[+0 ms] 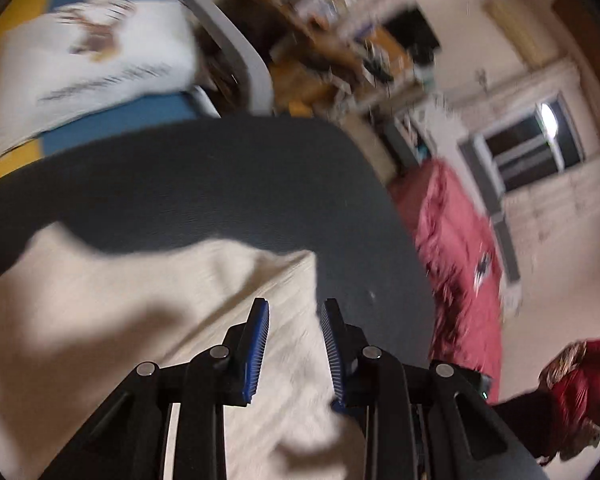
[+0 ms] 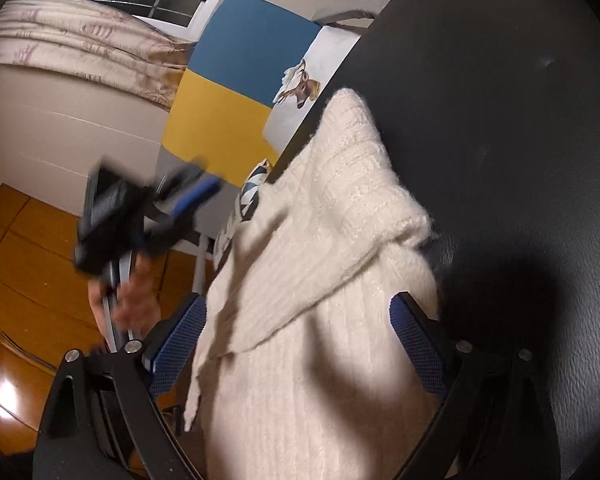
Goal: Fold clothes
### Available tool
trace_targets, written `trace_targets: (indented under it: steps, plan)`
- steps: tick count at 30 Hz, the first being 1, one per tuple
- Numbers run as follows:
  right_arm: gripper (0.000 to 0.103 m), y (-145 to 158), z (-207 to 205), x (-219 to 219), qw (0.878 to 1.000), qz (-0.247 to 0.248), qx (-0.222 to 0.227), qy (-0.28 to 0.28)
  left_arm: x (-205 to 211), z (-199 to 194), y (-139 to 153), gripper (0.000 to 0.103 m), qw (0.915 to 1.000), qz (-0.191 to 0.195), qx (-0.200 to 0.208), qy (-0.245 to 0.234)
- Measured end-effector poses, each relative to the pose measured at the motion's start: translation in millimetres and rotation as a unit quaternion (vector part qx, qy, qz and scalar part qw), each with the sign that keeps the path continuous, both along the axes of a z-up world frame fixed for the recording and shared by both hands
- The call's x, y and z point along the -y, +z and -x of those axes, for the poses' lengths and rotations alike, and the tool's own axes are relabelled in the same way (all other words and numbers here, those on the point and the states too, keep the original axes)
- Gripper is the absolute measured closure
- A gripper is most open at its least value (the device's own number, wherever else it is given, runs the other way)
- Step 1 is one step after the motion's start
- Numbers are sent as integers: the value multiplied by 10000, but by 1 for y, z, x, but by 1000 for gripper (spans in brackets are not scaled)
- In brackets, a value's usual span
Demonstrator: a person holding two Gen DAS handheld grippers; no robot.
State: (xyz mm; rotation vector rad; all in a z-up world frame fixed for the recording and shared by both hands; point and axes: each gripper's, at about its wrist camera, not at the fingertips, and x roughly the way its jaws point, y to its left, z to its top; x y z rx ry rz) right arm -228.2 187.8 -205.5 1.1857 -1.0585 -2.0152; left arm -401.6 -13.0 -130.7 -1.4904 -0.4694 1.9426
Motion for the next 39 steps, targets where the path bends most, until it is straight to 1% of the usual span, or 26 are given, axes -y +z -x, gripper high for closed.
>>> trace_targets:
  steps: [2, 3, 7, 9, 10, 13, 15, 18, 21, 24, 25, 26, 27, 28, 30, 32, 33, 34, 36, 37, 38, 39]
  plan:
    - [5, -3, 7, 3, 10000, -48, 28, 13, -24, 22, -12, 76, 9995, 71, 190, -255]
    - [5, -2, 9, 4, 10000, -47, -26, 6, -31, 30, -15, 76, 9992, 101, 236, -314]
    - [5, -2, 18, 3, 10000, 21, -53, -18, -58, 50, -31, 76, 9954, 225, 465, -804]
    - [5, -2, 19, 3, 9999, 30, -118, 16, -66, 53, -37, 76, 9924, 349, 541, -1045]
    - [5, -2, 19, 3, 9999, 14, -148, 38, -68, 55, -38, 76, 9919, 418, 517, -1082]
    - [5, -1, 19, 3, 9997, -35, -236, 47, -71, 50, -39, 76, 9872, 416, 575, -1425]
    - [5, 1, 17, 2, 9996, -42, -289, 19, -76, 46, -37, 76, 9821, 672, 455, -1702]
    - [5, 3, 16, 2, 9995, -49, -317, 8, -79, 44, -38, 76, 9757, 980, 432, -1913]
    - [5, 3, 20, 6, 9995, -131, -274, -4, -83, 44, -41, 76, 9731, 1041, 428, -2009]
    - [5, 5, 22, 14, 9990, -409, -189, 48, -90, 44, -49, 78, 9734, 967, 423, -2035]
    - [5, 6, 23, 16, 9986, -511, -144, 55, -92, 43, -49, 83, 9738, 925, 315, -2052]
    - [5, 6, 24, 17, 9981, -616, -64, 34, -93, 39, -44, 88, 9741, 864, 59, -2087]
    - [5, 6, 24, 17, 9977, -682, -34, -33, -91, 33, -37, 94, 9738, 789, -293, -2114]
    - [5, 7, 22, 16, 9975, -686, -86, -173, -88, 28, -28, 95, 9738, 668, -590, -2092]
    - [5, 9, 19, 12, 9964, -693, -190, -452, -75, 20, -11, 96, 9784, 120, -975, -1819]
    - [5, 11, 15, 8, 9944, -699, -293, -731, -58, 14, 0, 97, 9791, -364, -1293, -1525]
    - [5, 13, 13, 7, 9928, -752, -381, -849, -51, 14, -1, 97, 9798, -363, -1422, -1358]
    - [5, 15, 11, 8, 9903, -918, -491, -918, -49, 17, -7, 97, 9816, -146, -1466, -1216]
    - [5, 15, 7, 9, 9847, -1326, -557, -983, -51, 25, -26, 97, 9833, 518, -1443, -976]
    - [5, 13, 6, 8, 9832, -1461, -495, -972, -54, 28, -36, 96, 9821, 809, -1433, -915]
    - [5, 12, 5, 8, 9815, -1596, -432, -961, -60, 28, -43, 96, 9810, 931, -1419, -938]
    - [5, 10, 4, 7, 9814, -1655, -353, -903, -66, 27, -46, 96, 9812, 906, -1396, -977]
